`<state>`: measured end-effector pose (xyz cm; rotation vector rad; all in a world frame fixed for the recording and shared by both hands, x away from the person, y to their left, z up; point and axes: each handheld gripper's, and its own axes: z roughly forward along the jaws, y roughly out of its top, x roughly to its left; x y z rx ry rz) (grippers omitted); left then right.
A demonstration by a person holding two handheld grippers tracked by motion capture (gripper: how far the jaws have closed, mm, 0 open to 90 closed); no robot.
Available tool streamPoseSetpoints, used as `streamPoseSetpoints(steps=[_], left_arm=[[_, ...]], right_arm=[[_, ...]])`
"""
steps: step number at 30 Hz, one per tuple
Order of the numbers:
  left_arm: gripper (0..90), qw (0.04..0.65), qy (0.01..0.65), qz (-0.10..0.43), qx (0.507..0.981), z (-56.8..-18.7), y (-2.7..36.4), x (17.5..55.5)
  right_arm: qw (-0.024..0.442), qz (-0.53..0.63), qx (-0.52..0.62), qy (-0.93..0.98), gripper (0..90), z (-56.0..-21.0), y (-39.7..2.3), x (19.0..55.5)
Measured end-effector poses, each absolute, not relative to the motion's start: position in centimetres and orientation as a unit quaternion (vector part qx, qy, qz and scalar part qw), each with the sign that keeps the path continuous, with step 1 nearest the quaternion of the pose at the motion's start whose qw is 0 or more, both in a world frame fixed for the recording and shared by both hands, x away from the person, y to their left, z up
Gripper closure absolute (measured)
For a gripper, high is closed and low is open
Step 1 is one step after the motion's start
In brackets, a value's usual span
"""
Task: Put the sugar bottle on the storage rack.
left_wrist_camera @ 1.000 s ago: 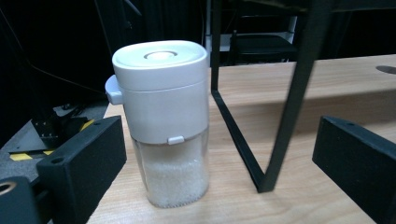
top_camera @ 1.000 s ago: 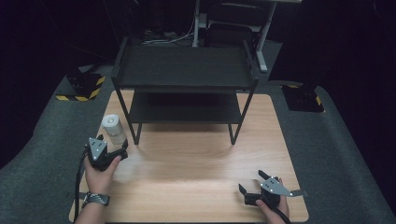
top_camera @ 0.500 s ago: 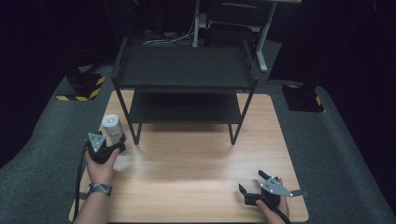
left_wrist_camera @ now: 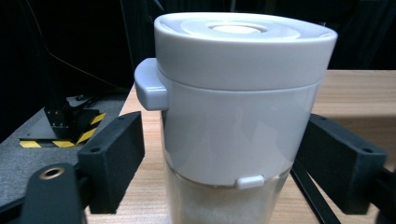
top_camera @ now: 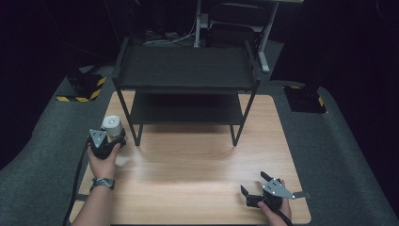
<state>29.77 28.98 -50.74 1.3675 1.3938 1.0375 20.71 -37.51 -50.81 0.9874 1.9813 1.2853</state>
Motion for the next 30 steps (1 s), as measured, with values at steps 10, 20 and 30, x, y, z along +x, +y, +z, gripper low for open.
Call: streamPoseSetpoints(steps=[10, 20, 30], left_arm=[[26.3, 0.457, 0.569, 0.429, 0.533, -51.32, 28.34, 30.32], [29.4, 0.456, 0.556, 0.439, 0.539, -51.62, 28.39, 30.24], [29.7, 0.458, 0.535, 0.44, 0.558, -51.61, 28.8, 29.66]], right_arm=[[0.289, 0.481, 0.371, 0.741, 0.3, -50.83, -37.45, 20.65], [0.29, 0.48, 0.371, 0.74, 0.3, -50.85, -37.41, 20.62], [0.29, 0.482, 0.371, 0.739, 0.3, -50.89, -37.45, 20.61]])
